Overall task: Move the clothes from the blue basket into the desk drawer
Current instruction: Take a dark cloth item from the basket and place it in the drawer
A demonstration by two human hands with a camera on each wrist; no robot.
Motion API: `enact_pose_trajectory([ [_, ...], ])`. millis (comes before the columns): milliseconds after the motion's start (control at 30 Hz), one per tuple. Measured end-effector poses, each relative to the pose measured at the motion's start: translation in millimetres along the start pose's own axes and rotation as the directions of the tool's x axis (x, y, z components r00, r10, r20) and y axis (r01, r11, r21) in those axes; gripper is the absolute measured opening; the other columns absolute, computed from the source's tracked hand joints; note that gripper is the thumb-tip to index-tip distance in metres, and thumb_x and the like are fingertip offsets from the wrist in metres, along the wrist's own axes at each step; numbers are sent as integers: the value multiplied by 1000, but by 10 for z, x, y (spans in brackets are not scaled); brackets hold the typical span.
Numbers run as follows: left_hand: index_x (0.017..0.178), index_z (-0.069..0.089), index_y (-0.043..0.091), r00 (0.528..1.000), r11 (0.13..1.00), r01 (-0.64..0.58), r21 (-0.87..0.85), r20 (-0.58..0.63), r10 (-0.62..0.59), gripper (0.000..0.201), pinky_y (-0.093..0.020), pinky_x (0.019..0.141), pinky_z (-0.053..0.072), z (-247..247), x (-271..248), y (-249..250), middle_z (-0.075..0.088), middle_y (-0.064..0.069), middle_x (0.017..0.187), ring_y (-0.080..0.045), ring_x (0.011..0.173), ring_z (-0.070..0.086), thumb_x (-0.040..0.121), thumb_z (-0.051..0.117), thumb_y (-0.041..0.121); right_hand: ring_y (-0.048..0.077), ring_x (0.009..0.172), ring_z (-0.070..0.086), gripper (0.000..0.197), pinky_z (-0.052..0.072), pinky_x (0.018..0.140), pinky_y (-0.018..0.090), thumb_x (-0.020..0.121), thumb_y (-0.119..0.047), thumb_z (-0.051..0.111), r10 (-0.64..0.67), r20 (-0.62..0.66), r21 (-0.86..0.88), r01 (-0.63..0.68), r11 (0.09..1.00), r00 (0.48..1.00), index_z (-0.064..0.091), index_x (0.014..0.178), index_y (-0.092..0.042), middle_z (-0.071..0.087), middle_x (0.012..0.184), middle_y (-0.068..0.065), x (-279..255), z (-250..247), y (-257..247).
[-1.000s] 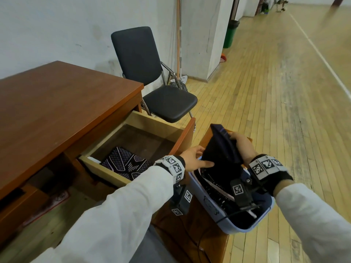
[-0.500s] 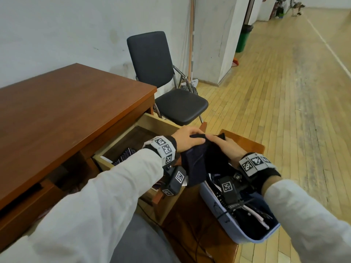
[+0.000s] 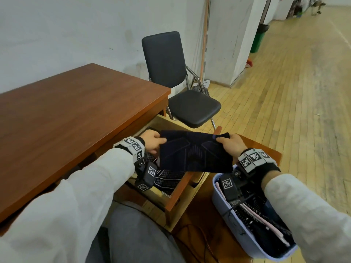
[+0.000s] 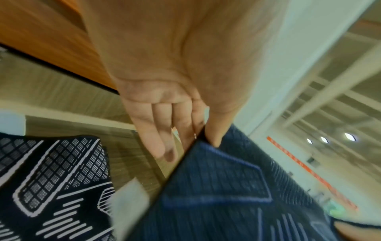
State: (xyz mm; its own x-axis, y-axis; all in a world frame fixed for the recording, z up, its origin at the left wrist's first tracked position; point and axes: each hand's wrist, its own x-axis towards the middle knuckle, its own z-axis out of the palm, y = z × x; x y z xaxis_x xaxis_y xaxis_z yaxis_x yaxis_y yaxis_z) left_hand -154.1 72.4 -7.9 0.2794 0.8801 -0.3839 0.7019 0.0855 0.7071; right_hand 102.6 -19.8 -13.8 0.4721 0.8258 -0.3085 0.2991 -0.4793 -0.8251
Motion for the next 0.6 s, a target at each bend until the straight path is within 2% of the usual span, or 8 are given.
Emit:
enact_pose_trajectory([
  [33, 128, 53, 1, 997, 1000, -13, -13, -74, 12, 41, -41, 83, 55, -31, 33, 0, 64, -20, 116, -32, 102, 63, 95, 55, 26, 30, 90, 66, 26, 54, 84, 40, 85, -23, 61, 2, 27, -24, -1, 1000, 1000, 69, 96, 0, 70, 98, 18, 4, 37, -35],
  [100, 119, 59, 4, 976, 997, -31, 76, -211, 47, 35, -40, 90, 48, -93, 76, 8, 65, -16, 117, -31, 102, 62, 96, 53, 29, 30, 87, 66, 29, 54, 78, 38, 87, -17, 60, -5, 70, -77, 10, 997, 998, 67, 102, 6, 69, 98, 23, -5, 133, -112],
  [200, 118, 60, 8, 943, 983, -14, 184, -324, 74, 31, -36, 89, 45, -142, 142, -9, 64, -12, 120, -31, 109, 59, 97, 51, 28, 34, 91, 68, 17, 57, 83, 47, 88, -16, 60, -2, 132, -171, 25, 985, 991, 68, 95, -4, 70, 99, 20, -33, 288, -211],
  [300, 122, 59, 10, 938, 983, 41, 179, -345, 24, 31, -36, 93, 44, -175, 219, -85, 62, -11, 125, -31, 113, 58, 97, 50, 27, 31, 87, 69, 17, 60, 77, 46, 89, -22, 60, -16, 176, -236, 58, 970, 984, 69, 95, -8, 70, 96, 16, 0, 456, -275],
  [367, 125, 58, 11, 944, 982, 76, 174, -329, -14, 33, -35, 96, 43, -195, 284, -160, 60, -11, 129, -32, 117, 56, 96, 51, 26, 25, 85, 66, 25, 58, 71, 34, 91, -25, 57, -54, 166, -333, 107, 937, 985, 71, 102, -7, 70, 99, 13, 33, 561, -310],
  [433, 125, 57, 12, 952, 981, 92, 172, -304, -36, 34, -35, 97, 42, -203, 349, -251, 60, -11, 130, -32, 118, 55, 95, 51, 27, 20, 79, 61, 28, 50, 63, 24, 92, -25, 54, -74, 180, -395, 141, 908, 981, 70, 106, -7, 70, 100, 11, 18, 660, -343],
  [533, 129, 56, 15, 961, 974, 131, 182, -265, -80, 38, -37, 102, 43, -206, 469, -436, 59, -9, 132, -31, 120, 55, 93, 53, 28, 15, 64, 61, 22, 52, 52, 21, 93, -19, 51, -6, 264, -382, 110, 918, 965, 67, 103, -10, 67, 89, 6, 37, 859, -332],
  [600, 130, 56, 16, 966, 969, 144, 201, -240, -94, 40, -36, 103, 43, -198, 555, -568, 59, -8, 133, -29, 121, 55, 91, 56, 25, 16, 60, 64, 20, 53, 46, 20, 94, -16, 51, 44, 321, -381, 86, 921, 946, 64, 107, -10, 65, 95, 7, 66, 1009, -310],
])
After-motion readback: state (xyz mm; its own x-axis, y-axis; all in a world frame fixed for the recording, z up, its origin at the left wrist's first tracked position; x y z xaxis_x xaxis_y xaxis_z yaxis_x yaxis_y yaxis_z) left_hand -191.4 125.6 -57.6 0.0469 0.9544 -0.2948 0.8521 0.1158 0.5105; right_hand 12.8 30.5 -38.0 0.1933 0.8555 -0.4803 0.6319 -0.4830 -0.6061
